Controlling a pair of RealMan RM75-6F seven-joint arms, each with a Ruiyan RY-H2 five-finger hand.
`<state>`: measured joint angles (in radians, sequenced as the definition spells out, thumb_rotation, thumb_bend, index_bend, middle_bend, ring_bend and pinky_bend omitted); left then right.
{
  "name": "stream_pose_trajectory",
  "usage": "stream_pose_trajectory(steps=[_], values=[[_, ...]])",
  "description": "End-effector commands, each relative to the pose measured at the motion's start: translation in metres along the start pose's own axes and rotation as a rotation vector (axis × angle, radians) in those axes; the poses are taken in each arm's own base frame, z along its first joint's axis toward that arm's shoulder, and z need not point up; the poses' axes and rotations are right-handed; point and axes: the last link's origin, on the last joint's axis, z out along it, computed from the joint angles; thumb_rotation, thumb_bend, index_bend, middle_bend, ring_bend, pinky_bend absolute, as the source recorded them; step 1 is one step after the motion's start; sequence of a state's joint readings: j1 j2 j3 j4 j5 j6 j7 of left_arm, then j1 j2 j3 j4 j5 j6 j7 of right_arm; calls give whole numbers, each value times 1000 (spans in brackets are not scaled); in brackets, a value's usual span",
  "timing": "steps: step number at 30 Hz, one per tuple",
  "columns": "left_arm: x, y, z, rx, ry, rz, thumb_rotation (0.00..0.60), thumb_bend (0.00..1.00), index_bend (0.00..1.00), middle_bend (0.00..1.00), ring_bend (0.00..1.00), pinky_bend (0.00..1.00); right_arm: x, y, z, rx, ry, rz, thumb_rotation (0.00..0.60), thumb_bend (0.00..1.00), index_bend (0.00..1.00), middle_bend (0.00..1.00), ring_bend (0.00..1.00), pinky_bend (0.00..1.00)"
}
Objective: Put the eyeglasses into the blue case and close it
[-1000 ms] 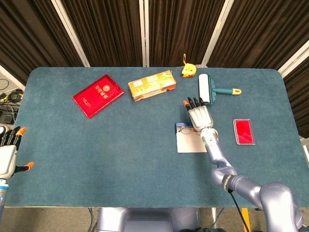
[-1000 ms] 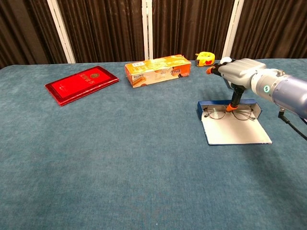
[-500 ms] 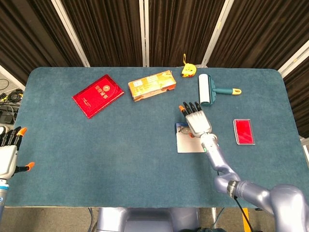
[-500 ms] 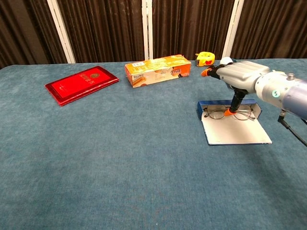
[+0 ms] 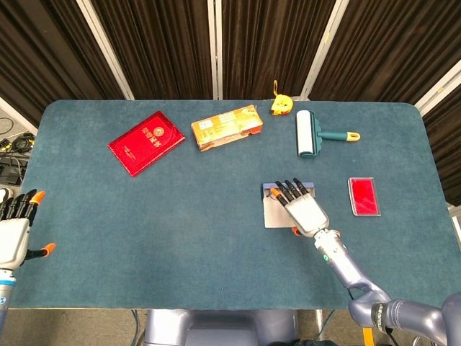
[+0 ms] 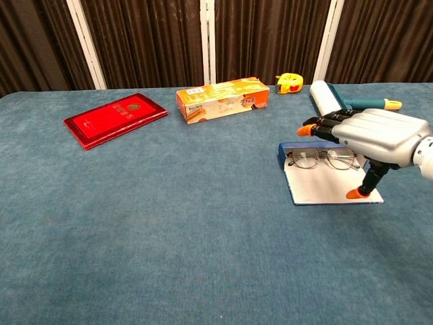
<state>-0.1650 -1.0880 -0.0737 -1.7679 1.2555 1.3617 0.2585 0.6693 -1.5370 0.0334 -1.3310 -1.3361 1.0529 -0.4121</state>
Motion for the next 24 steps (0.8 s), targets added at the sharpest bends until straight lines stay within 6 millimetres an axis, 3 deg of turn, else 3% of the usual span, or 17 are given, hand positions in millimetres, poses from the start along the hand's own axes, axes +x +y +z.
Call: stream_pose_trajectory(steps=[1, 24], values=[[1, 1, -2, -5, 4, -1, 600, 0, 0, 0, 0, 0, -5, -4, 0, 14, 2, -30, 600, 0, 25, 0, 0, 0], [2, -2, -1, 0, 5, -2, 600, 0, 0, 0, 0, 0, -23, -7, 12, -4, -31, -75, 600, 0, 33, 0, 0, 0]])
